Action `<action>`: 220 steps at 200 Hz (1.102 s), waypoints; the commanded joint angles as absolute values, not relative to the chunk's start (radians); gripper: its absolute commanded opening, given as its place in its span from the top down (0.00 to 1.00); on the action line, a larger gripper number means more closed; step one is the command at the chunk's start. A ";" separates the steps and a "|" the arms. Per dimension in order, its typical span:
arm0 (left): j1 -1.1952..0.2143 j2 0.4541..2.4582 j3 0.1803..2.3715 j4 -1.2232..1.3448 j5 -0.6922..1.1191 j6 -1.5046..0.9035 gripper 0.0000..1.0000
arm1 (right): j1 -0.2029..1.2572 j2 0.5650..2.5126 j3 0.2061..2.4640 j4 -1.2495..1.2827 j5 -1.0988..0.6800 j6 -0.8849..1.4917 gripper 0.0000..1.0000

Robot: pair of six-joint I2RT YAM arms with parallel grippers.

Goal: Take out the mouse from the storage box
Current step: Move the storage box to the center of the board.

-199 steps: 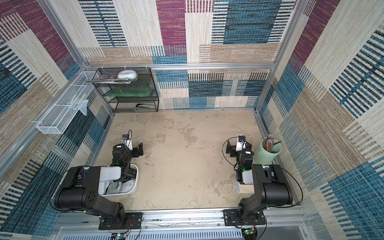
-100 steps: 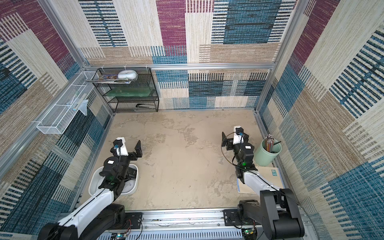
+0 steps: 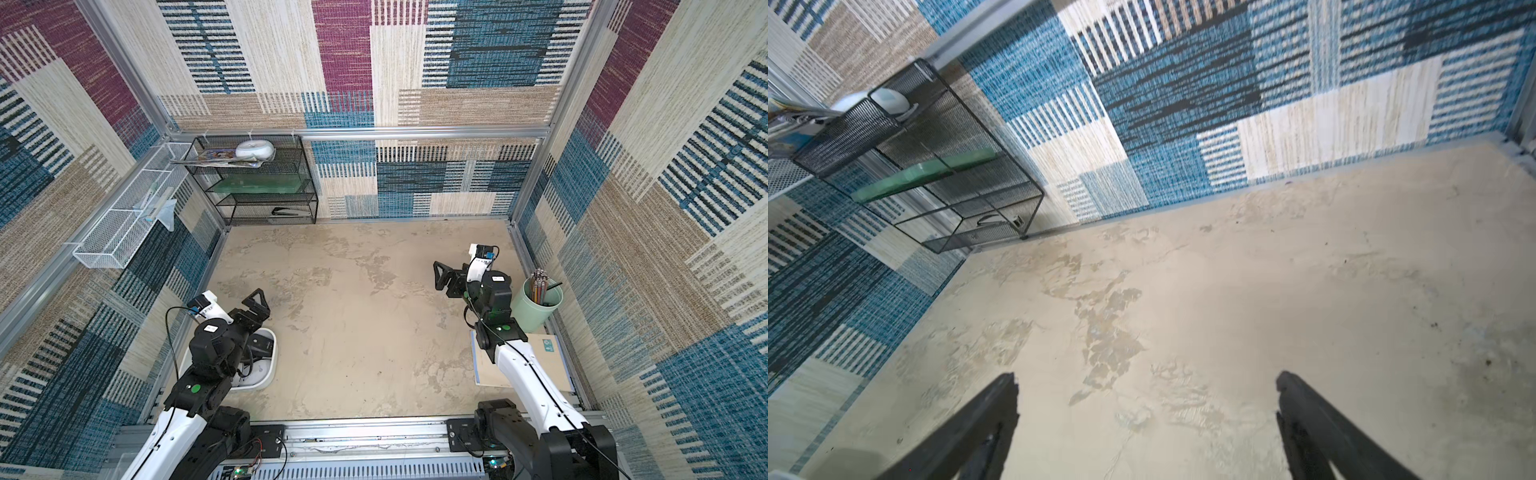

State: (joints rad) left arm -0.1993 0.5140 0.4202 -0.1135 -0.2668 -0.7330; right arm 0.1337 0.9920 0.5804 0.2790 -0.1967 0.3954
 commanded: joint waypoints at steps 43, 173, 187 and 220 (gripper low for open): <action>-0.238 0.848 0.729 -0.555 -0.015 -0.628 0.01 | 0.369 0.853 0.564 0.048 0.018 0.373 0.01; -0.295 1.071 0.742 -0.675 -0.150 -0.670 0.01 | 0.894 1.017 0.566 0.051 0.405 0.357 0.03; -0.294 1.086 0.737 -0.669 -0.145 -0.669 0.01 | 0.907 1.033 0.559 0.056 0.401 0.372 0.03; -0.295 1.138 0.721 -0.605 -0.092 -0.662 0.02 | 0.914 1.063 0.550 0.080 0.386 0.392 0.03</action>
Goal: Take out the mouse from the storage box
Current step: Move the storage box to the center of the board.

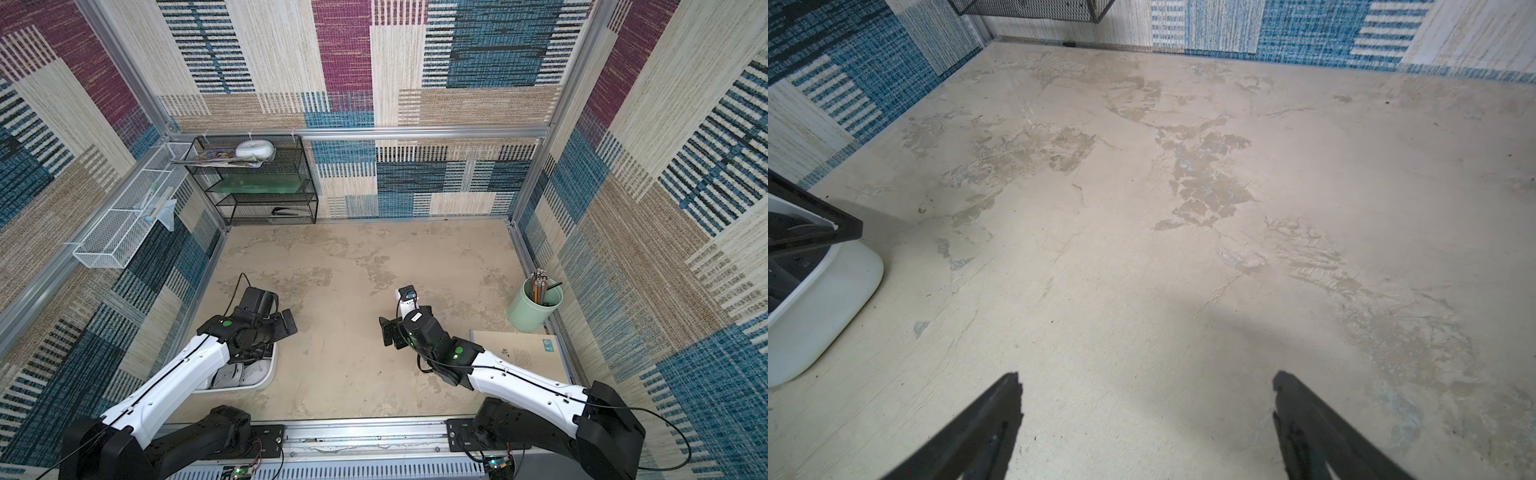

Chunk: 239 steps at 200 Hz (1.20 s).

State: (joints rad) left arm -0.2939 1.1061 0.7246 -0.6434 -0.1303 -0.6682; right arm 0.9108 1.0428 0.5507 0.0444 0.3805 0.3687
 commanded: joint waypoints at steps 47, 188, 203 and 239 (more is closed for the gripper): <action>-0.297 1.184 0.707 -0.501 0.011 -0.666 0.10 | 0.915 1.143 0.585 0.061 0.405 0.407 0.03; -0.547 1.383 0.869 -0.334 0.074 -0.727 0.17 | 0.898 1.302 0.680 -0.125 0.500 0.726 0.03; -0.580 1.416 0.889 -0.318 0.071 -0.734 0.17 | 0.890 1.301 0.677 -0.136 0.508 0.741 0.03; -0.646 1.497 0.970 -0.306 0.106 -0.728 0.16 | 0.862 1.303 0.673 -0.150 0.491 0.775 0.03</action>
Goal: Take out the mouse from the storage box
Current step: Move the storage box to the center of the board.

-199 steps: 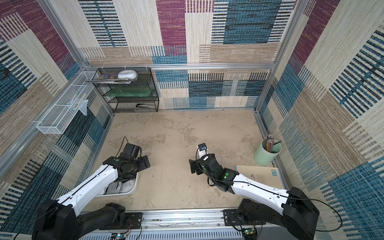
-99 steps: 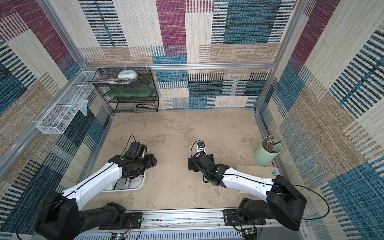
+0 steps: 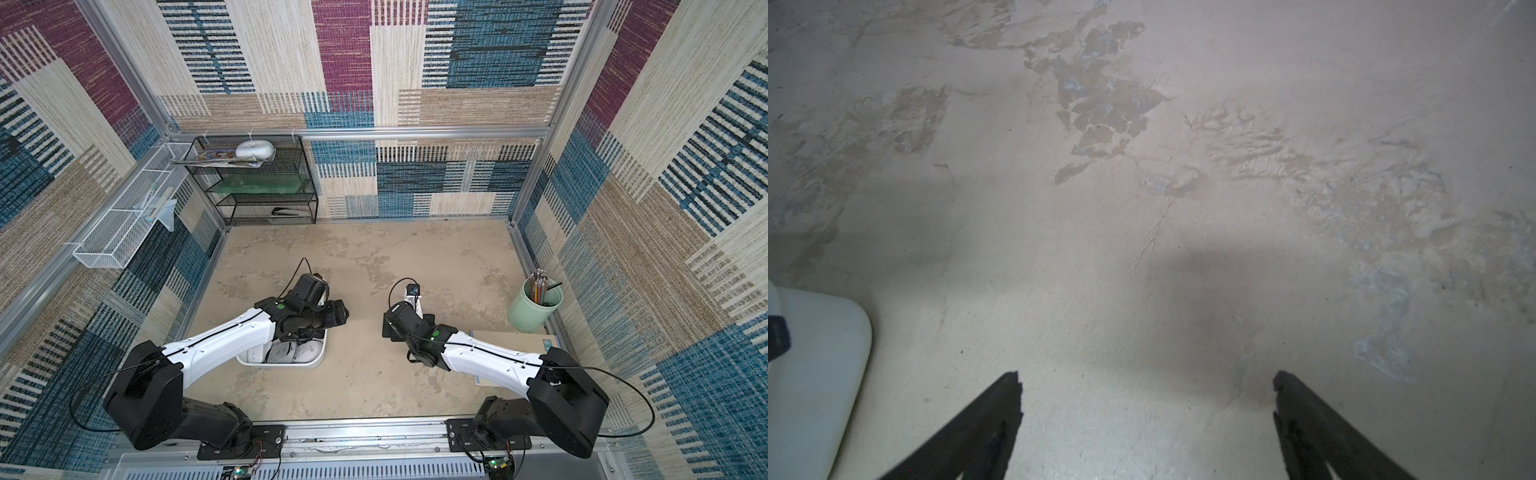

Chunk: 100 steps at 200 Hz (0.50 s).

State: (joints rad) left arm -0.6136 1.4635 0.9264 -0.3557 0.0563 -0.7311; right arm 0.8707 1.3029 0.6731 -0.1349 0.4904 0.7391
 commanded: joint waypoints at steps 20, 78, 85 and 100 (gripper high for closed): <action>-0.648 1.504 1.022 -0.334 0.143 -0.650 0.13 | 0.856 1.304 0.665 -0.128 0.461 0.774 0.03; -0.353 1.198 0.871 -0.452 0.069 -0.626 0.07 | 0.862 1.273 0.662 -0.064 0.324 0.655 0.04; -0.308 1.139 0.823 -0.455 0.023 -0.636 0.05 | 0.864 1.265 0.647 -0.032 0.295 0.642 0.04; -0.221 1.038 0.748 -0.476 -0.040 -0.666 0.05 | 0.871 1.253 0.621 0.020 0.257 0.652 0.04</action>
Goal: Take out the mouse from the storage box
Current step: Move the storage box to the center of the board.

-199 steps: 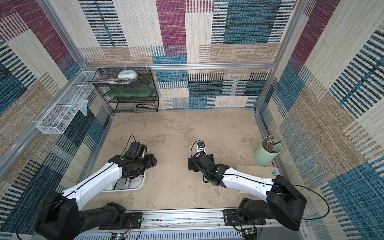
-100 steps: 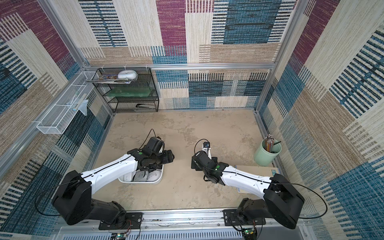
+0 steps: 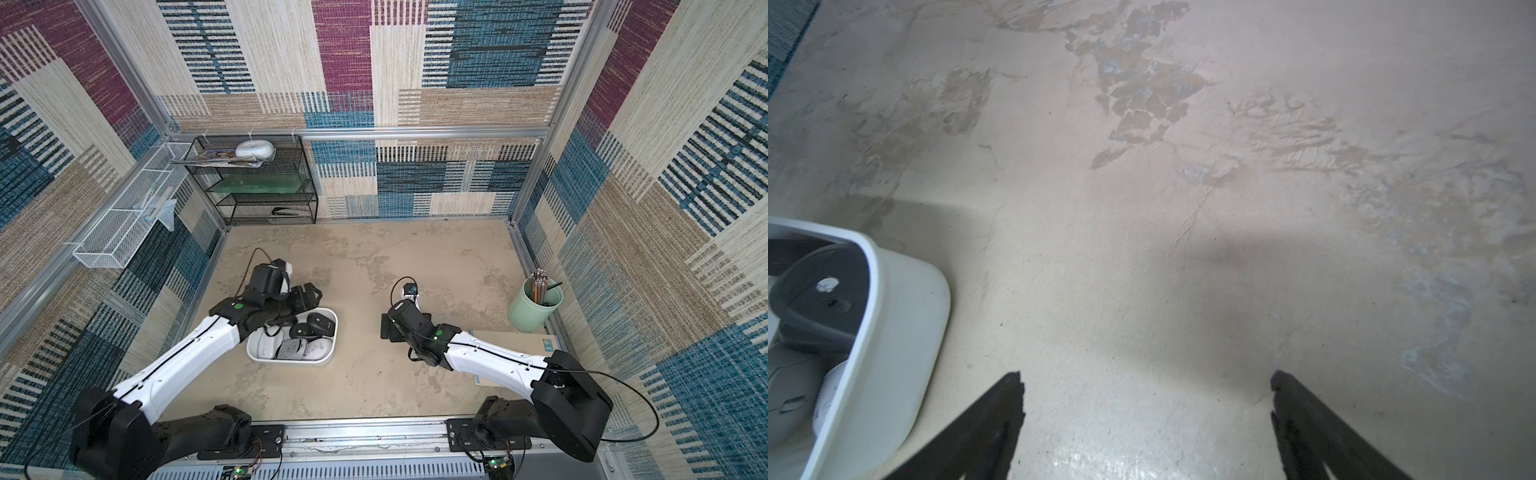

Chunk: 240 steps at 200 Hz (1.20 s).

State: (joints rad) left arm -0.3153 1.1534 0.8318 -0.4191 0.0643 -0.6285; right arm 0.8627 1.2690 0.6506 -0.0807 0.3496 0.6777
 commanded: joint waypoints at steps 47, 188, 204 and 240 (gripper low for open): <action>-0.091 0.915 0.624 -0.464 -0.096 -0.728 0.04 | 0.902 1.307 0.590 0.153 0.136 0.660 0.05; -0.029 1.122 0.587 -0.303 0.215 -0.722 0.05 | 0.970 1.448 0.681 0.125 0.125 0.651 0.05; -0.078 1.104 0.569 -0.290 0.208 -0.740 0.05 | 0.969 1.440 0.685 0.094 0.172 0.674 0.04; -0.193 1.077 0.554 -0.270 0.193 -0.773 0.05 | 0.958 1.419 0.675 0.100 0.164 0.680 0.05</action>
